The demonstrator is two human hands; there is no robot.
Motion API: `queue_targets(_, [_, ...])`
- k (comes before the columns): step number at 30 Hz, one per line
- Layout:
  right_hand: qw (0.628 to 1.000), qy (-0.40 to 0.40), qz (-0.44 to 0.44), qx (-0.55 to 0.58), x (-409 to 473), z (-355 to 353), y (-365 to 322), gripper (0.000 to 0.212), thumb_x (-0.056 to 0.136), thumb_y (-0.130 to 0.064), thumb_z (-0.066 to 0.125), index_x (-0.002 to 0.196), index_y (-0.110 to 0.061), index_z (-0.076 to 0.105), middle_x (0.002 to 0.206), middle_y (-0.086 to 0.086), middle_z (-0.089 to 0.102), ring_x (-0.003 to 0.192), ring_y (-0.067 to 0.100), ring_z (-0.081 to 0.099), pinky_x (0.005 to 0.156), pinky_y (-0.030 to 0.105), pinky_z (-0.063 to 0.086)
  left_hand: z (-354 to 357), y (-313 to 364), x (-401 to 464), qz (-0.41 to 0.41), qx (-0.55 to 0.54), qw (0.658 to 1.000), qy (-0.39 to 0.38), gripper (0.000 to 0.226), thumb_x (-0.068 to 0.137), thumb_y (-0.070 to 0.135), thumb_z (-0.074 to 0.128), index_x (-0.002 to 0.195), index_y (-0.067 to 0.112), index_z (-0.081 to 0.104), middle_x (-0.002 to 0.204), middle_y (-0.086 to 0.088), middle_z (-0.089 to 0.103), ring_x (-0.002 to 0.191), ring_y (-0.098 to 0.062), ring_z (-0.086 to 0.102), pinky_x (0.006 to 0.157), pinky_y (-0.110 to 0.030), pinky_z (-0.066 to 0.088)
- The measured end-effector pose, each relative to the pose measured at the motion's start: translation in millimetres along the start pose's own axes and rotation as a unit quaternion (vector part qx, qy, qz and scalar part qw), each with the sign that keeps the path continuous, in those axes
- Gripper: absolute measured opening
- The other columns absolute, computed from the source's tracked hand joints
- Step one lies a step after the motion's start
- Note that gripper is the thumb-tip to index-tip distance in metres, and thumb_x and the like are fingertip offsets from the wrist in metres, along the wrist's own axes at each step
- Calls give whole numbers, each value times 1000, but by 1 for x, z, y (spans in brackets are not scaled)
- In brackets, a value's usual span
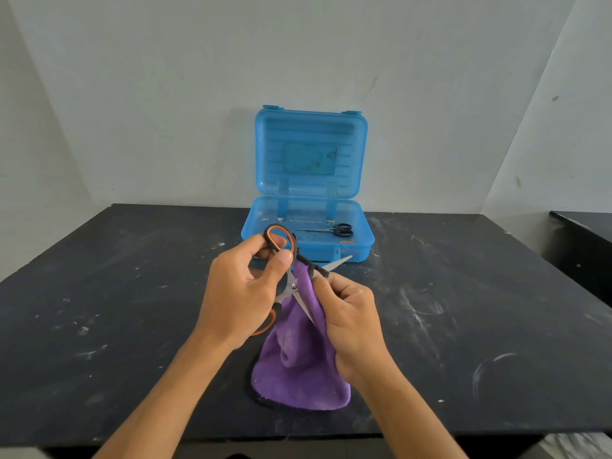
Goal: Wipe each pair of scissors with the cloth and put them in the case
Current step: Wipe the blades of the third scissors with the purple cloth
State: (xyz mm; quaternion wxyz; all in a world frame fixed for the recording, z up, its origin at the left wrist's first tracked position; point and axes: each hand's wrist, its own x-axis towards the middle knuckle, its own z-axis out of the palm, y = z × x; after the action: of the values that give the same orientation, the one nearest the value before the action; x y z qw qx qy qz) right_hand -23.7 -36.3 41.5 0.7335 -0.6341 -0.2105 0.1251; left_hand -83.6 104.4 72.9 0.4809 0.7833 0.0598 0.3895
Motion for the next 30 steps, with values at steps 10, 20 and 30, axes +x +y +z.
queue_targets(10, [999, 24, 16, 18, 2, -12, -3, 45, 103, -32, 68, 60, -18, 71, 68, 12, 72, 62, 22, 67, 60, 34, 58, 3, -1, -1, -9, -12, 1000, -11, 6, 95, 27, 67, 97, 32, 71, 84, 15, 73, 75, -7, 68, 66, -22, 55])
queue_targets(20, [997, 39, 25, 60, 9, -25, -6, 33, 101, -29, 69, 77, -7, 76, 81, 21, 80, 69, 30, 76, 64, 38, 63, -2, -1, 0, -13, -4, 1000, -5, 9, 93, 24, 69, 94, 33, 71, 85, 16, 72, 76, -4, 68, 67, -16, 53])
queue_targets(30, [992, 75, 8, 102, 19, -56, -22, 24, 98, -36, 68, 84, -23, 83, 87, 6, 81, 78, 17, 77, 68, 26, 62, -11, -5, 4, -37, -1, 999, 7, 15, 93, 27, 67, 103, 18, 74, 85, 6, 73, 81, -15, 68, 76, -35, 59])
